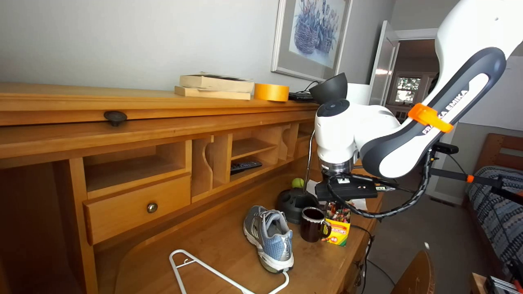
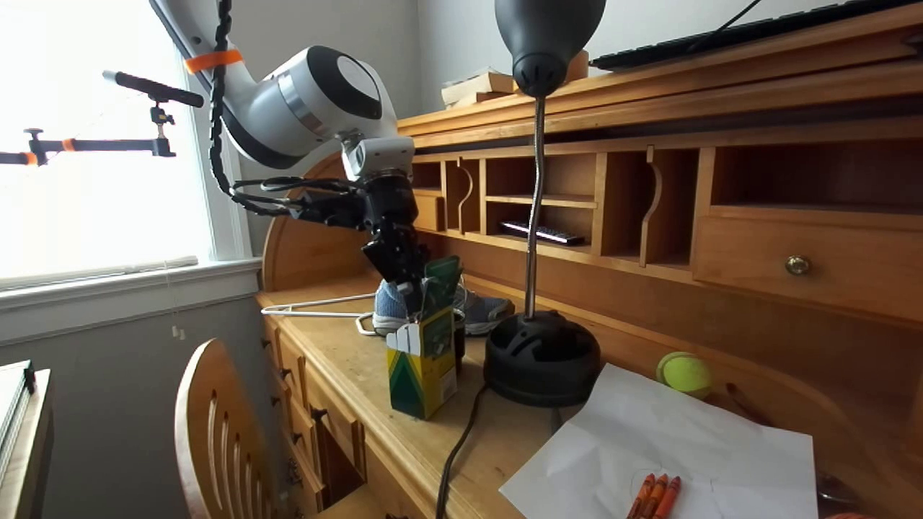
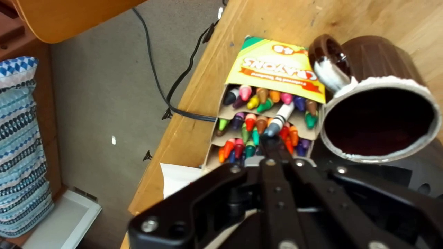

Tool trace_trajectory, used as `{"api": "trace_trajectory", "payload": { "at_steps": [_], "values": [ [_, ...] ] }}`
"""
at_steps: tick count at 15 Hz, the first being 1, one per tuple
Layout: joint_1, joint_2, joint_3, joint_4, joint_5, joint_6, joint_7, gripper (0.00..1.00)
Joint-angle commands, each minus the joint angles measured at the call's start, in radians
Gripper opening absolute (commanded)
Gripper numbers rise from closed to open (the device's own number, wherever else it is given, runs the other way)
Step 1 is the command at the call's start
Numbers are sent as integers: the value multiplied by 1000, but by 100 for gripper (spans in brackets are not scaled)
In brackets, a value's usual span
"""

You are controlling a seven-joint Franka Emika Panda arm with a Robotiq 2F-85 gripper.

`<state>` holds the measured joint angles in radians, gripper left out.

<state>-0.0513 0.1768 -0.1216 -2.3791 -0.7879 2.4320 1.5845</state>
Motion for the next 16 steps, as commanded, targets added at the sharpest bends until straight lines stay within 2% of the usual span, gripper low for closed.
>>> {"api": "trace_trajectory", "payload": {
  "at_steps": [1, 16],
  "values": [
    [7, -15, 0, -12, 23, -7, -12, 0],
    [4, -79, -2, -81, 7, -12, 12, 0]
  ]
}}
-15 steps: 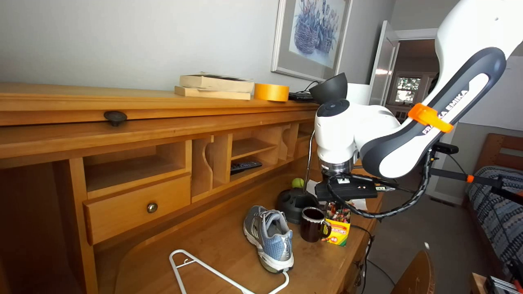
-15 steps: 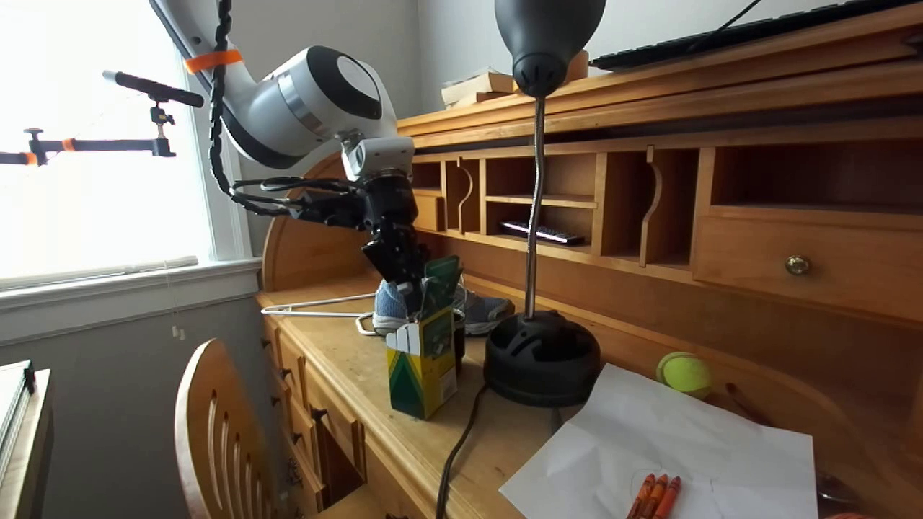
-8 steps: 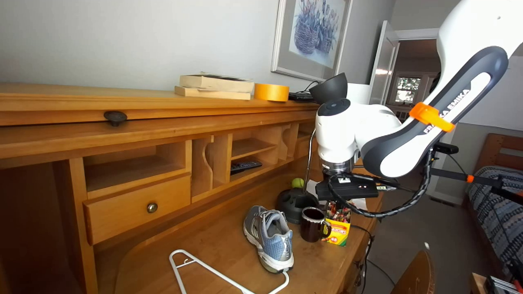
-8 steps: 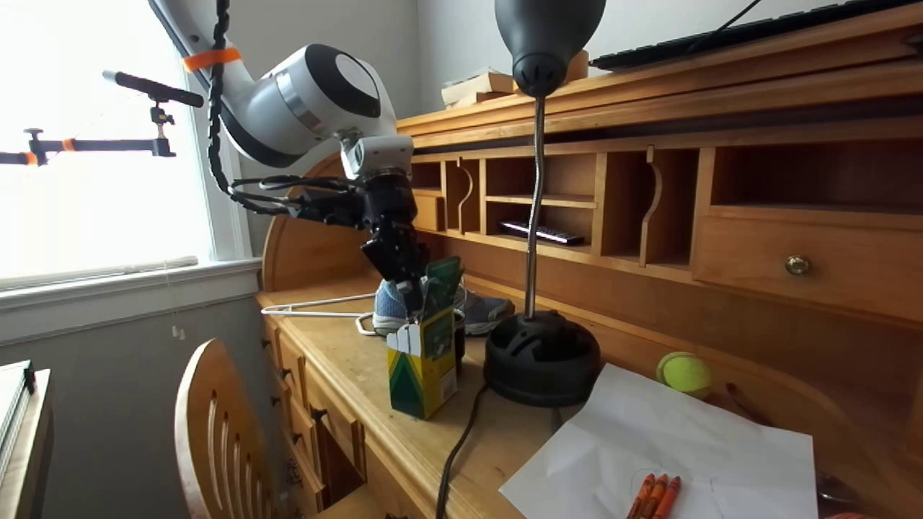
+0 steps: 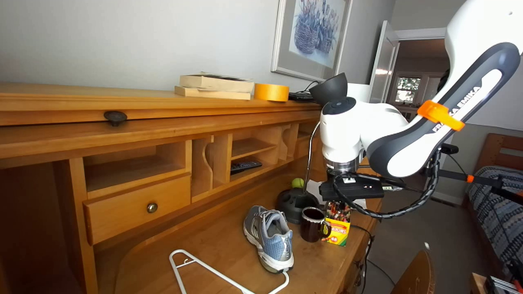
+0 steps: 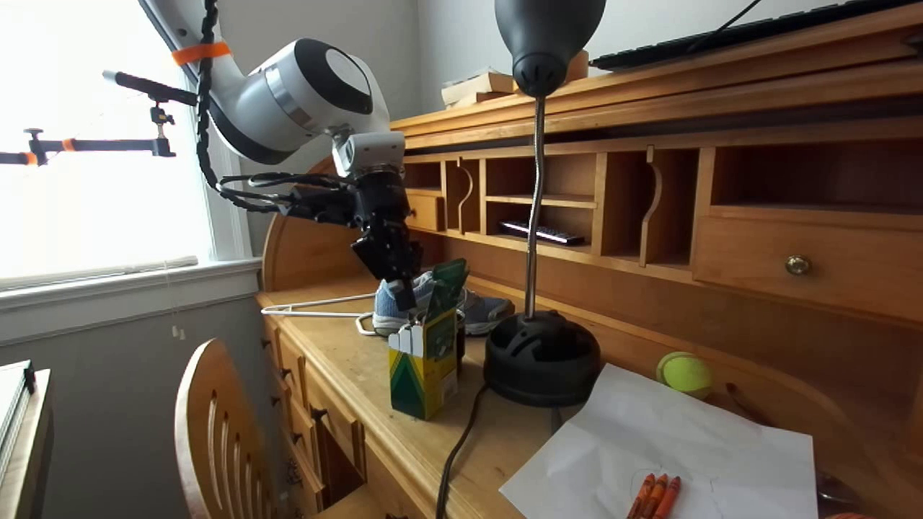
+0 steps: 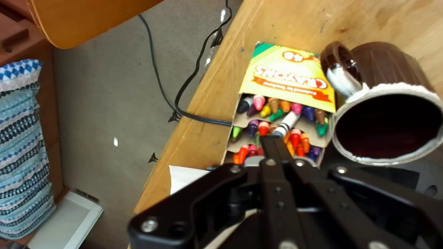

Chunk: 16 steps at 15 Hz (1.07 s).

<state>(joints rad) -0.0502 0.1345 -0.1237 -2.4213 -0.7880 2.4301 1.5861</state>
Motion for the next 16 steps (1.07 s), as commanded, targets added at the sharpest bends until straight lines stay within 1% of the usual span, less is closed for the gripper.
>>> {"api": "trace_trajectory", "payload": {
  "at_steps": [1, 8, 16],
  "values": [
    [3, -41, 0, -43, 4, -11, 14, 0],
    [-1, -45, -3, -51, -36, 18, 51, 0],
    [-7, -28, -8, -45, -45, 34, 65, 0]
  ]
}}
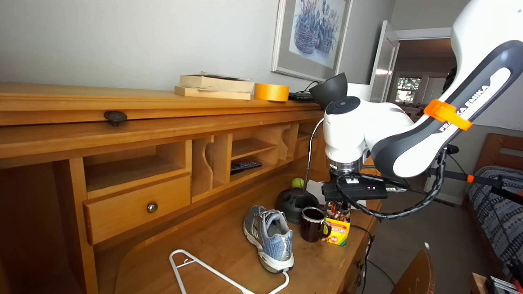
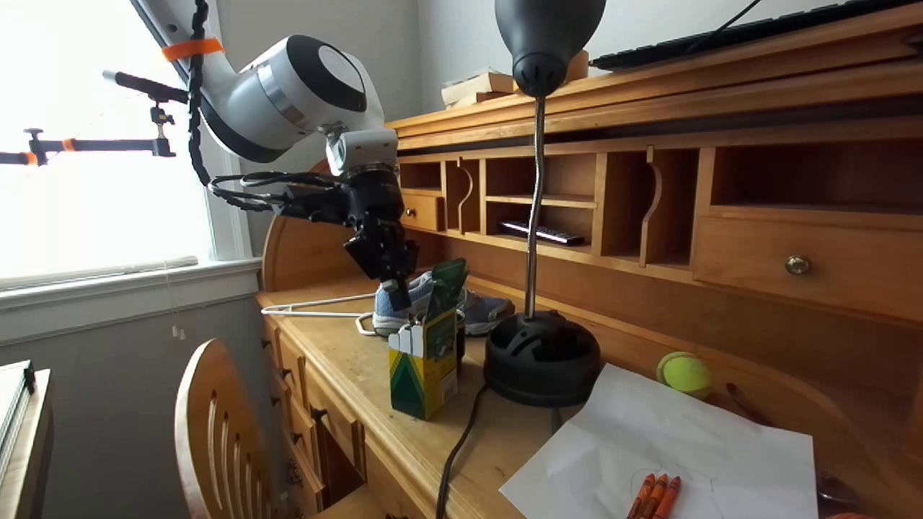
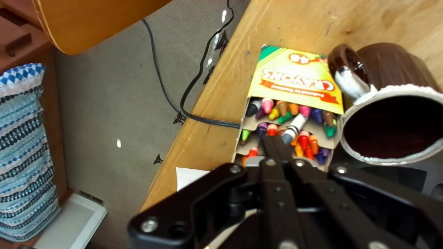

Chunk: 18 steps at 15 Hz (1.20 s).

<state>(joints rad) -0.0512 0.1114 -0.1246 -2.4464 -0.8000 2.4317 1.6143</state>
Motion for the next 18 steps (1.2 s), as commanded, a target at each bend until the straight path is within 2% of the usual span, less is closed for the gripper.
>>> {"api": "trace_trajectory", "payload": {
  "at_steps": [1, 18],
  "values": [
    [-7, 0, -9, -17, -35, 36, 41, 0],
    [-10, 75, -33, 10, -84, 122, 75, 0]
  ]
}}
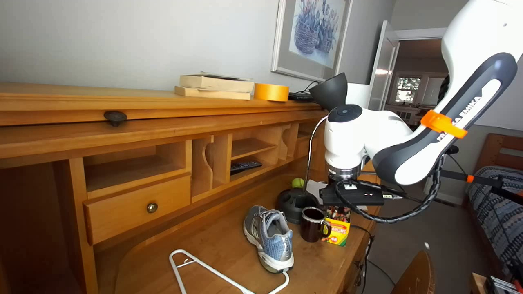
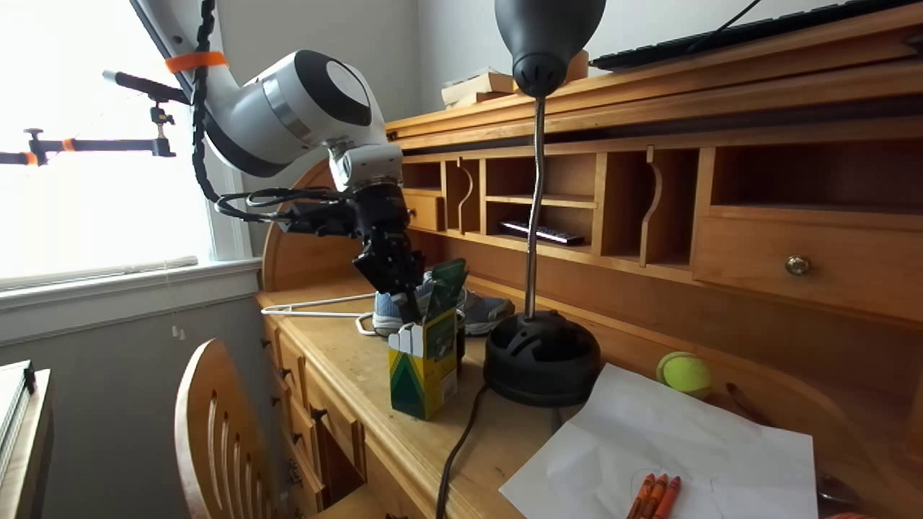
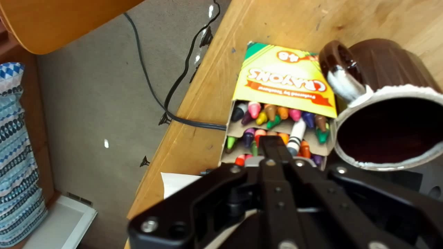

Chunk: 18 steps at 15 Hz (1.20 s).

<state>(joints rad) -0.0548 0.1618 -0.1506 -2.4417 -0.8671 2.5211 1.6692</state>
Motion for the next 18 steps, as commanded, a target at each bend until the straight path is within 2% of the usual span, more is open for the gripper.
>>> {"api": "trace_trajectory", "payload": {
  "at_steps": [1, 12, 13, 15, 18],
  "values": [
    [-6, 29, -8, 7, -16, 35, 20, 0],
    [6, 17, -1, 7, -4, 26, 7, 0],
    [7, 16, 1, 7, -1, 25, 3, 22],
    [8, 11, 3, 4, 1, 23, 2, 32],
    [11, -7, 3, -1, -3, 12, 9, 55]
  ]
}}
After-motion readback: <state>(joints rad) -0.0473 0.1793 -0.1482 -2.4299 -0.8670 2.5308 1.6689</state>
